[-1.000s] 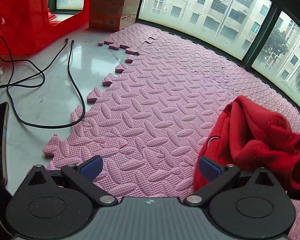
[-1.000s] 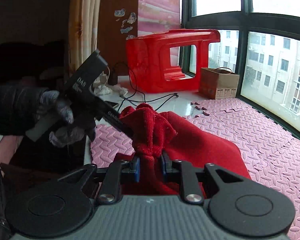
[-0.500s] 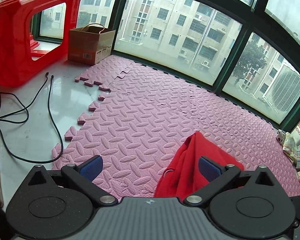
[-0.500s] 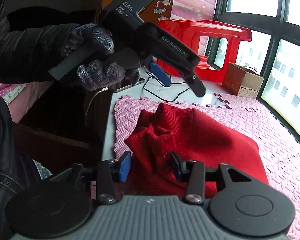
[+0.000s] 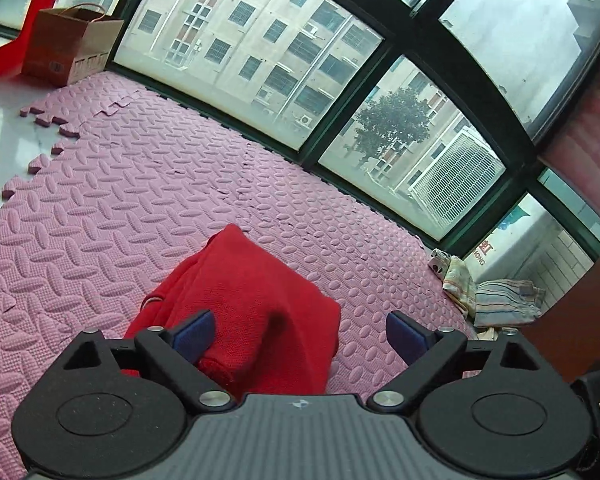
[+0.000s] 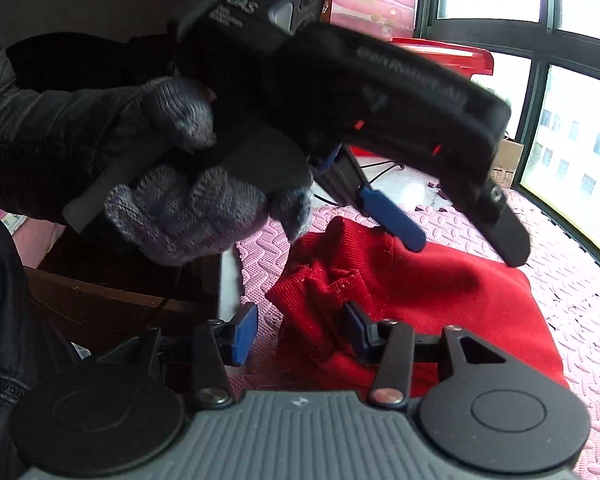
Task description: Fold clothes
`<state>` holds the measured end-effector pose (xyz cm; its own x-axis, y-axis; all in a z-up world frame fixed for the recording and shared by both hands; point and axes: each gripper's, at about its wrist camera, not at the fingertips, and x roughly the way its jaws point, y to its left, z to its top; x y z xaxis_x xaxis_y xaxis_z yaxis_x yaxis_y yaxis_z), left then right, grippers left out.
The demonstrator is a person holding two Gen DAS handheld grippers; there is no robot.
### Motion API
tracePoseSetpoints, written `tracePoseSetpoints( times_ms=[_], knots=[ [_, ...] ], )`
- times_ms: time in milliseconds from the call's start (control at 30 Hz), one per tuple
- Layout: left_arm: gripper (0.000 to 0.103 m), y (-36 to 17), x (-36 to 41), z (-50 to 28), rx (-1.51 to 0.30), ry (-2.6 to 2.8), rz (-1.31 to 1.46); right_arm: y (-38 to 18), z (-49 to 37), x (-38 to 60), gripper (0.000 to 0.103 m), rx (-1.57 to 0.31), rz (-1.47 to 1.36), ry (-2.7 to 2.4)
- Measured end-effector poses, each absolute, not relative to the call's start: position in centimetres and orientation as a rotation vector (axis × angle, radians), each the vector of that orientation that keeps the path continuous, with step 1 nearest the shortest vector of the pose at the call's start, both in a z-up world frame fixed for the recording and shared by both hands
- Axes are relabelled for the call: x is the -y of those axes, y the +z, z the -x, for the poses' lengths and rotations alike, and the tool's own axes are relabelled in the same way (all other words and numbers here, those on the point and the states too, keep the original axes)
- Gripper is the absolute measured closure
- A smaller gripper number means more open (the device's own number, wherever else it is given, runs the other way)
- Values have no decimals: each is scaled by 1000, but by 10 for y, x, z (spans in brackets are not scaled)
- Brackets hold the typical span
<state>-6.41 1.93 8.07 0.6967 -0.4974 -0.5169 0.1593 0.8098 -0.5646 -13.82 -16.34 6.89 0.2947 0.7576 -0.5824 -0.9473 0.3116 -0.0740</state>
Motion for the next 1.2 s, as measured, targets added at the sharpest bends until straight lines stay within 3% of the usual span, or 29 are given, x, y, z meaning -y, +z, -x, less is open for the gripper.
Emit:
tracePoseSetpoints(
  times_ms=[100, 433, 467, 533, 667, 1200],
  knots=[
    [13, 68, -28, 67, -722, -343, 492, 69, 139, 167, 54, -496, 421, 1184],
    [11, 68, -22, 83, -678, -383, 357, 114, 111, 223, 52, -523, 210, 1045],
    [9, 68, -21, 85, -669, -382, 353, 118, 103, 225, 45, -533, 207, 1016],
    [7, 69, -18, 88, -663, -394, 345, 118, 88, 228, 44, -531, 201, 944],
    [7, 72, -18, 92, -643, -380, 316, 112, 60, 236, 45, -595, 59, 943],
    [6, 91, -45, 99, -576, -390, 386, 66, 1, 198, 45, -669, 111, 800]
  ],
)
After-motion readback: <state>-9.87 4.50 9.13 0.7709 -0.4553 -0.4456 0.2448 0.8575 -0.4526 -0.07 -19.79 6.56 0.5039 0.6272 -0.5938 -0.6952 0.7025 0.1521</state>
